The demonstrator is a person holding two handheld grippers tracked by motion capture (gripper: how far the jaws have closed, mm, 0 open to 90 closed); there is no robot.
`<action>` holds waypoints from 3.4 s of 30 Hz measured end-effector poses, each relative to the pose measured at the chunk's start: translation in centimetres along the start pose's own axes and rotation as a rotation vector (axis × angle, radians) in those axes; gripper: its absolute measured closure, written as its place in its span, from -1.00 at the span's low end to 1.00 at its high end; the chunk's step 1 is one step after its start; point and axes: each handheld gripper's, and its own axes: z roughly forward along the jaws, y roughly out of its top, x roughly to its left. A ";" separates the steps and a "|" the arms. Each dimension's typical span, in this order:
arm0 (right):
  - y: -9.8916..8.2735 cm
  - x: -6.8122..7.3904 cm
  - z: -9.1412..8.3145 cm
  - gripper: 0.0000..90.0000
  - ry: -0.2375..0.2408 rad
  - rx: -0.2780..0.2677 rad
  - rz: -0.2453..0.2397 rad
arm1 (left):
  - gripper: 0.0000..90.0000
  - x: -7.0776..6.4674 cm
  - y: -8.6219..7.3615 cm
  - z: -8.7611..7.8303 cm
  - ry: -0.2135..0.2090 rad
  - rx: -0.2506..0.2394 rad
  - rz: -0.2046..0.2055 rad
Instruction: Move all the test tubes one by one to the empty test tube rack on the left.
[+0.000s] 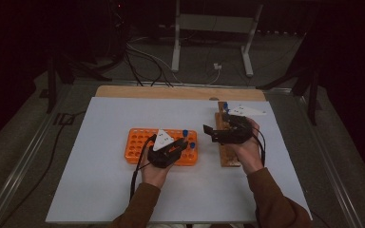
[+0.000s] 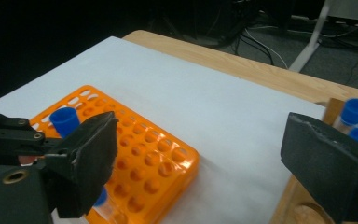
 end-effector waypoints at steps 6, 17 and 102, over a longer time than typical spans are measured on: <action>-0.5 -0.5 -0.7 -0.77 -0.017 0.001 -0.007 | 0.74 -0.2 -0.8 0.3 -0.002 0.037 0.007; -1.3 -1.0 -1.5 -0.77 -0.034 -0.004 -0.024 | 0.74 -0.4 -1.9 0.6 0.010 0.099 0.040; -3.3 -6.7 3.9 0.69 -0.219 0.100 0.021 | -0.96 4.2 -1.2 -5.3 0.195 0.014 -0.108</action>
